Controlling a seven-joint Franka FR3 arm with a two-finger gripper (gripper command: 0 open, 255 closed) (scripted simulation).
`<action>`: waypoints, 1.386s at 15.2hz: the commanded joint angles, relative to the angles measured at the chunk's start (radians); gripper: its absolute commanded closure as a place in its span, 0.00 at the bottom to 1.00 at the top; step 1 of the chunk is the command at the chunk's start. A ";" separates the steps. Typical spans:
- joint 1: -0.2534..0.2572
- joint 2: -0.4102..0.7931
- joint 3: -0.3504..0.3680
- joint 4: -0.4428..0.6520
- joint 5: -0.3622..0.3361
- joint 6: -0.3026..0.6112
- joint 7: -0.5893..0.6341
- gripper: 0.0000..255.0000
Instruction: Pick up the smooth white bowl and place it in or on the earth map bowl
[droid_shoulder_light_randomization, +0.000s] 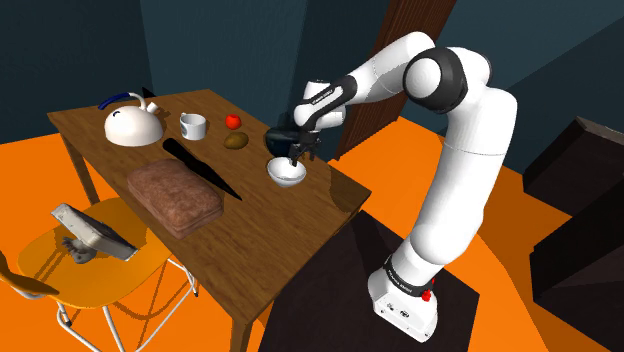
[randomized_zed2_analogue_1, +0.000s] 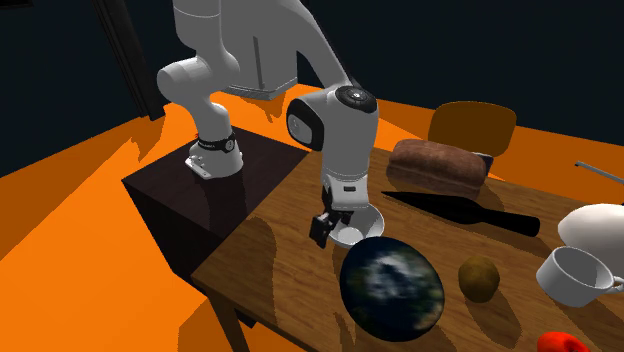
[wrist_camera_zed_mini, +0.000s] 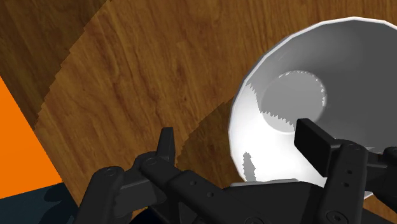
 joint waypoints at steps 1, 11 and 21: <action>0.000 0.000 0.000 0.000 0.000 0.000 0.000 0.00; 0.000 0.000 0.000 0.000 0.000 0.000 0.000 1.00; 0.006 -0.092 -0.007 0.026 -0.018 -0.117 0.009 1.00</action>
